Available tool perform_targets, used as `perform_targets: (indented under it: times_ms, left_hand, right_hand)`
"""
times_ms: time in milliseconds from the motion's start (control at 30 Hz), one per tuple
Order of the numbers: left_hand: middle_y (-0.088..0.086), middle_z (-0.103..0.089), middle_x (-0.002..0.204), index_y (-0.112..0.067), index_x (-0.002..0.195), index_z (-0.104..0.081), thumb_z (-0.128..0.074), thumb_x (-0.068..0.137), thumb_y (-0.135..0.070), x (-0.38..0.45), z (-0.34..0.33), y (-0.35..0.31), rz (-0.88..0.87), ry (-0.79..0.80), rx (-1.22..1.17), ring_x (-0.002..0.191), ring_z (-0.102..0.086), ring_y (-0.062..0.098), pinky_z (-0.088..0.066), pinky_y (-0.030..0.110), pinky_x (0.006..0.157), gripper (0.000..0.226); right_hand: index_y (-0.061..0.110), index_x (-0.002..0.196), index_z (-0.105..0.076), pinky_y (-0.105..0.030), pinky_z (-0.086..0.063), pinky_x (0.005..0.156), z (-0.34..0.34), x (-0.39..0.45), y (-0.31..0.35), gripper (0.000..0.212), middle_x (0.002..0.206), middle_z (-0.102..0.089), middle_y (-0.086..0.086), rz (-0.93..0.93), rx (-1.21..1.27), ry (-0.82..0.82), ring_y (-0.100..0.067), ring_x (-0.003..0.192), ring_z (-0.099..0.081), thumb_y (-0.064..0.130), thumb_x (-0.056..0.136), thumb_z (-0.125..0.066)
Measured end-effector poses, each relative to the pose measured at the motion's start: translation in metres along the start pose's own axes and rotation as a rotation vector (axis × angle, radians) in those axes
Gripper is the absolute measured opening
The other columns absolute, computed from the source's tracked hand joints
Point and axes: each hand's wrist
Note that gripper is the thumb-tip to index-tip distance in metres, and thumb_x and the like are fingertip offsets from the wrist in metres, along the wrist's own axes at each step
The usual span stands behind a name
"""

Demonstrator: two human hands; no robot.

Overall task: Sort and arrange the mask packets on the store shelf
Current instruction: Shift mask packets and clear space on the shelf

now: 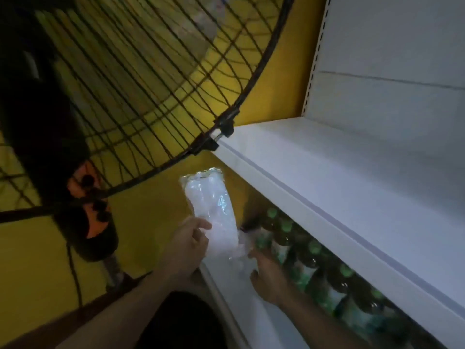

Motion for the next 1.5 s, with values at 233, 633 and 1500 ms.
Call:
perform_targets:
  times_ms: [233,633,1500]
  left_hand:
    - [-0.015,-0.061,0.117,-0.030,0.123,-0.063,-0.055,0.100,-0.015,0.003,-0.021,0.057,-0.064,0.138,0.226,0.084,-0.062,0.003,-0.046,0.008,0.069,0.029]
    - [-0.022,-0.056,0.083,-0.039,0.083,-0.051,-0.065,0.095,-0.032,-0.047,-0.008,0.040,0.048,0.084,0.361,0.074,-0.058,-0.002,-0.045,0.012,0.071,0.020]
    - [-0.022,-0.059,0.088,-0.028,0.096,-0.062,-0.054,0.098,-0.007,-0.117,0.350,-0.523,-0.066,0.224,-0.109,0.084,-0.056,-0.009,-0.037,0.005,0.074,0.022]
  right_hand:
    - [0.043,0.160,-0.013,-0.047,-0.021,0.124,-0.072,0.074,-0.046,0.061,0.170,0.006,-0.009,-0.184,-0.202,0.284,-0.037,0.155,-0.006,0.054,0.105,-0.037]
    - [0.016,0.149,-0.048,-0.024,-0.038,0.107,-0.051,-0.009,-0.009,0.049,0.149,-0.053,-0.001,-0.146,-0.025,-0.121,-0.016,0.134,-0.052,0.039,0.105,-0.048]
    - [0.030,0.082,-0.076,-0.048,-0.059,0.076,0.462,-0.370,0.407,0.015,0.079,-0.072,0.005,-0.373,0.706,-0.475,-0.021,0.074,-0.069,0.018,0.090,-0.073]
Point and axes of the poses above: each hand's wrist, its own x-axis towards the middle knuckle, its own z-axis out of the back of the hand, y = z × x
